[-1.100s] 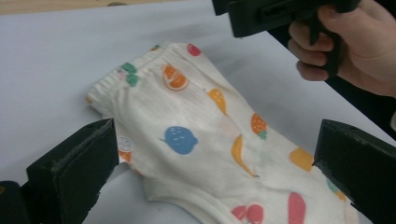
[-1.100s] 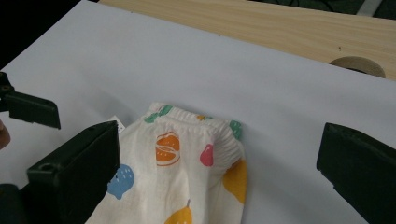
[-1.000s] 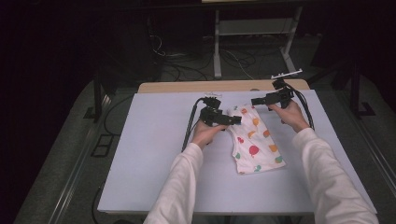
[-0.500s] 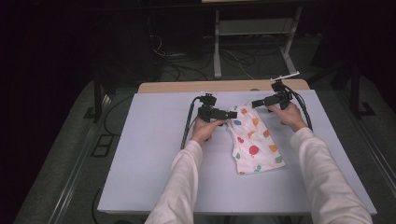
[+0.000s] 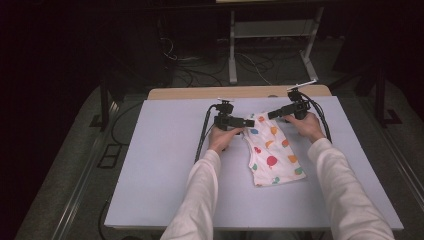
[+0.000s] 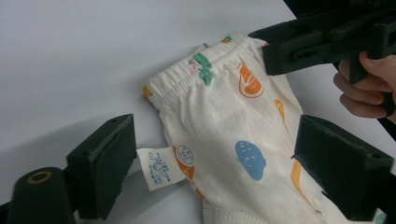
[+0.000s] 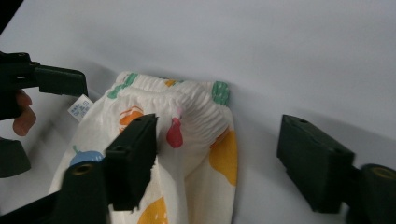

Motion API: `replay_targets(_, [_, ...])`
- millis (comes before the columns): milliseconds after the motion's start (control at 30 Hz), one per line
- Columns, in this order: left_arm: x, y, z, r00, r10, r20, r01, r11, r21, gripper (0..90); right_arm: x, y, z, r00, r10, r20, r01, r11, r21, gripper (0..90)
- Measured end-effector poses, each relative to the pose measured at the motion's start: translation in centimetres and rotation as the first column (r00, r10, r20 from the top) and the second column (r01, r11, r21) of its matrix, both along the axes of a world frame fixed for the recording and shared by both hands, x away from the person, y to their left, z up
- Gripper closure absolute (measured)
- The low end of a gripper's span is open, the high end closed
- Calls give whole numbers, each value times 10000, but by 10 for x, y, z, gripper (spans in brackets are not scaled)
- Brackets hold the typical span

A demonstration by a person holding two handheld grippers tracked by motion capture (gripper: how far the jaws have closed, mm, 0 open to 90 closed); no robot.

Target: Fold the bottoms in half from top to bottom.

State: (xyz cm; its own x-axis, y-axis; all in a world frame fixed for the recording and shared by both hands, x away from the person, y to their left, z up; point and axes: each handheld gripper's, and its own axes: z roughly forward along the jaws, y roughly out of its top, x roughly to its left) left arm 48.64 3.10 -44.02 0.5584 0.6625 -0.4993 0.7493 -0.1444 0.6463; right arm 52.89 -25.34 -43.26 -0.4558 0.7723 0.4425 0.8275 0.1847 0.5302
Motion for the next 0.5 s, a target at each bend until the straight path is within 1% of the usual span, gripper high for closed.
replay_targets(33, [0, 0, -1, 10000, -18, -39, 18, 10000, 20, 130, 0, 0, -1, 10000, -28, -20, 28, 10000, -41, 330])
replay_targets(133, [1, -1, -4, 9999, 54, -96, -53, 10000, 61, 171, 1, 2, -4, 9999, -18, -152, 19, 9999, 115, 379])
replay_targets(267, [2, -2, -7, 9998, 113, -178, -111, 9998, 156, 246, 1, 5, -9, 9995, 27, -308, -29, 10000, -77, 432])
replay_targets(333, [2, -2, -8, 9995, 216, -212, -212, 9996, 209, 275, 1, 7, -11, 9994, 78, -351, -80, 9999, -68, 456])
replay_targets(400, [3, -1, -10, 9992, 311, -246, -303, 9991, 312, 306, 1, 8, -11, 9994, 129, -329, -131, 9999, -62, 479])
replay_targets(500, [4, 0, -12, 9988, 360, -318, -348, 9987, 359, 353, 0, 10, -11, 9995, 197, -244, -203, 9994, -266, 503])
